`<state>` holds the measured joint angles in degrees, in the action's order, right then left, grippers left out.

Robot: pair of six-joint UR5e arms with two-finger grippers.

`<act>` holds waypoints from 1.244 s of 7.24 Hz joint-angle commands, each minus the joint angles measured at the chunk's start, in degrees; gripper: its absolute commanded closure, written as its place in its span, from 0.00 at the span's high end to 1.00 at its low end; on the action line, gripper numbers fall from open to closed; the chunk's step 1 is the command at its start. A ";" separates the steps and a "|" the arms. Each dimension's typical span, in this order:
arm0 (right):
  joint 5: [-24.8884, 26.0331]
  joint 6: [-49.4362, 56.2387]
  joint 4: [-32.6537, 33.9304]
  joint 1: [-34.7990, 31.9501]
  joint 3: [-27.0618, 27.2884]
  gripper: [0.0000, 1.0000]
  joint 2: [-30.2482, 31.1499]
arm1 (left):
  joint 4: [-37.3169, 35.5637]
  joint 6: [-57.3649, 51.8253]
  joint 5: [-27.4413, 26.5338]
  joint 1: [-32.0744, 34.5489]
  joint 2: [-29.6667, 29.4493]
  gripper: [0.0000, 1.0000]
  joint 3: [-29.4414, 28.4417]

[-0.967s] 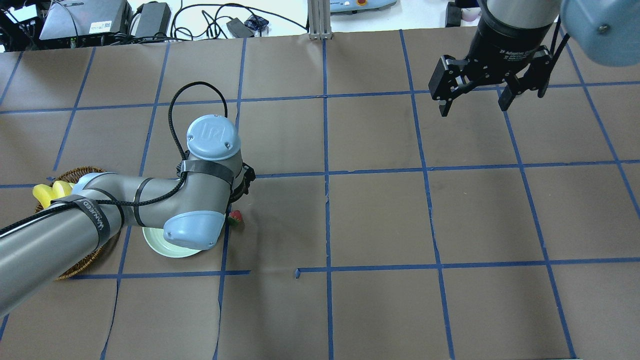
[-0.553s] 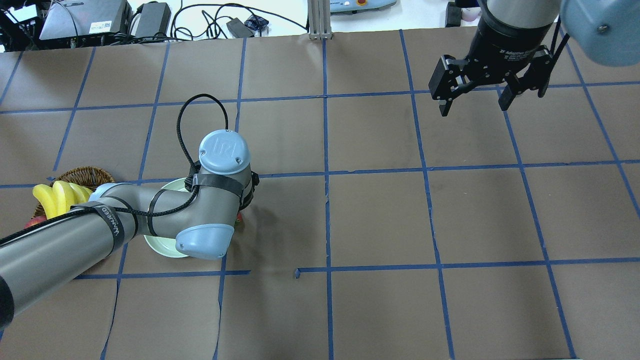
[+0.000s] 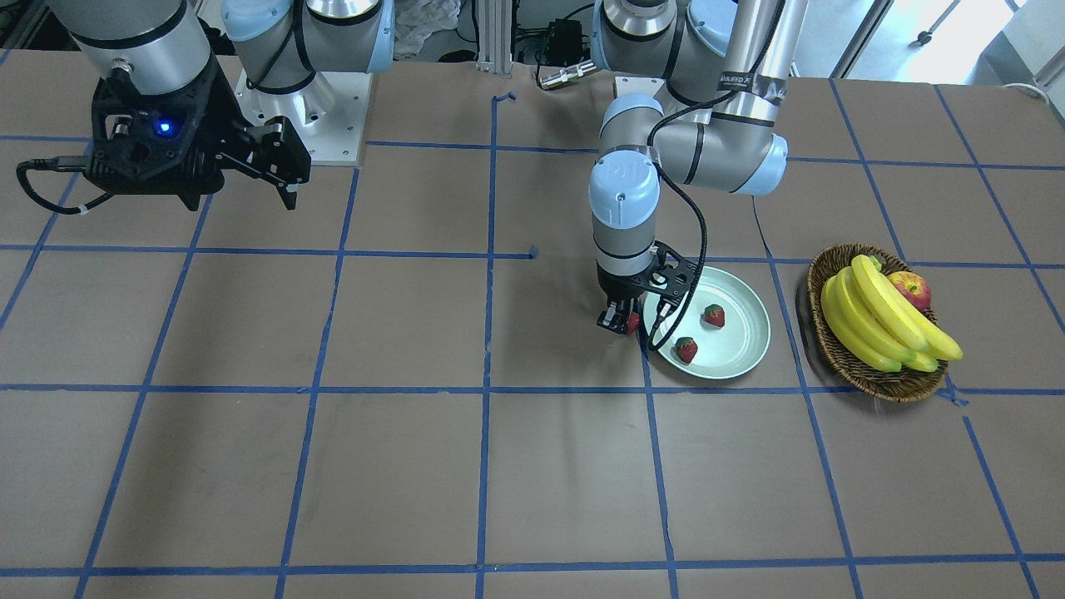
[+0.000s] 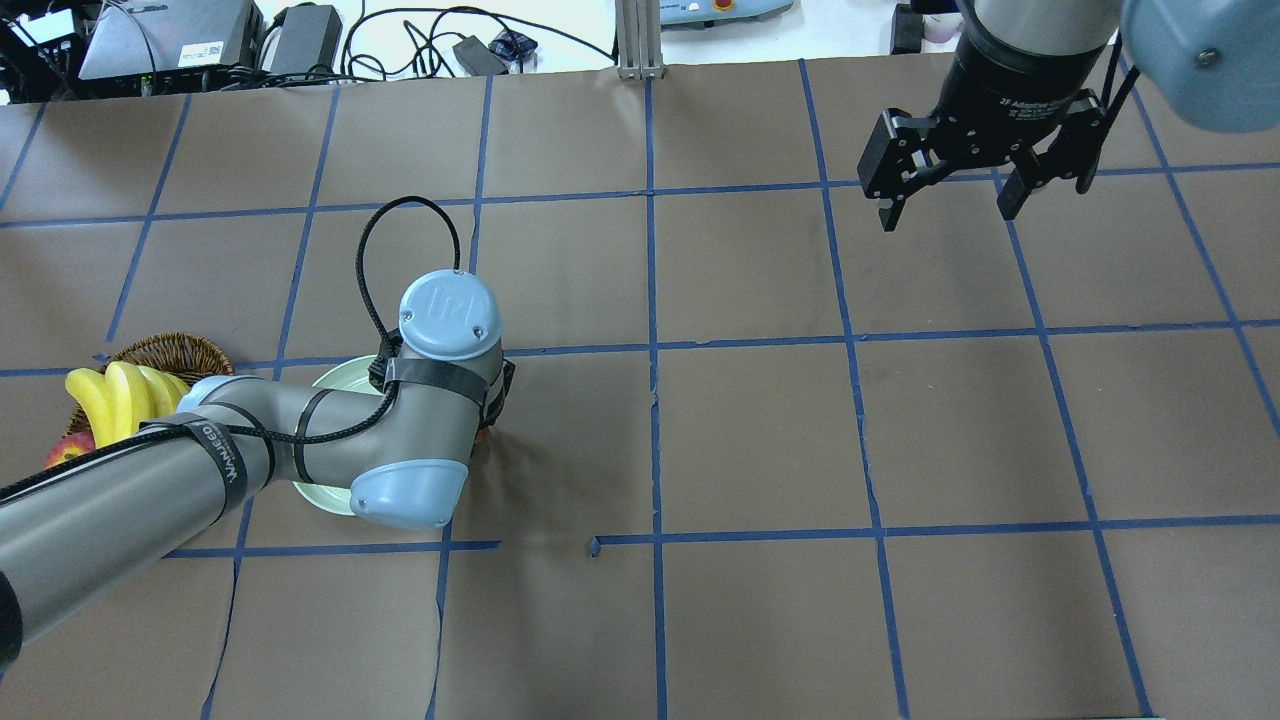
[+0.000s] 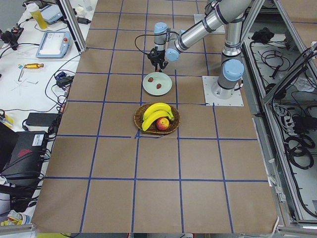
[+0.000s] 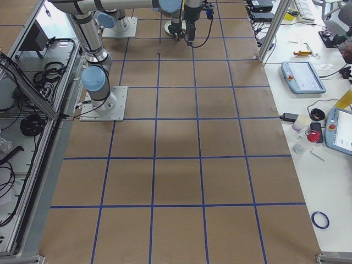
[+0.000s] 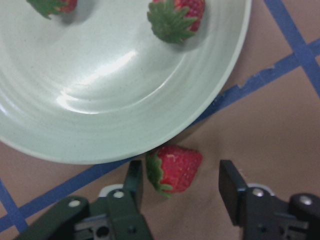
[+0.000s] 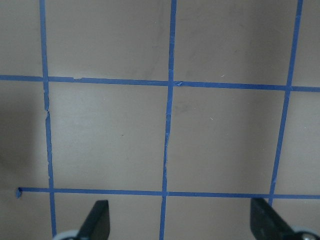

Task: Collect all strawberries into plate
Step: 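Grasp the strawberry lying at the plate edge with the left gripper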

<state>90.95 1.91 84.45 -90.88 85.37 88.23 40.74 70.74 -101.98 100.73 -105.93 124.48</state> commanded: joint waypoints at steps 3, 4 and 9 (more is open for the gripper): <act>-0.07 -0.07 0.01 -0.09 0.06 1.00 0.01 | 9.38 -2.62 -1.38 -0.18 1.51 0.07 -8.07; -0.07 -0.07 0.01 0.00 0.06 1.00 -0.08 | 11.96 -4.80 -1.29 -0.27 2.03 0.07 -8.63; -0.07 -0.07 0.01 -0.18 0.06 1.00 -0.08 | 11.99 -9.74 -4.99 -6.60 2.39 1.00 -3.45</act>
<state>90.89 1.86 84.49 -91.03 85.43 88.15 52.64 61.19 -107.27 94.43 -103.68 120.84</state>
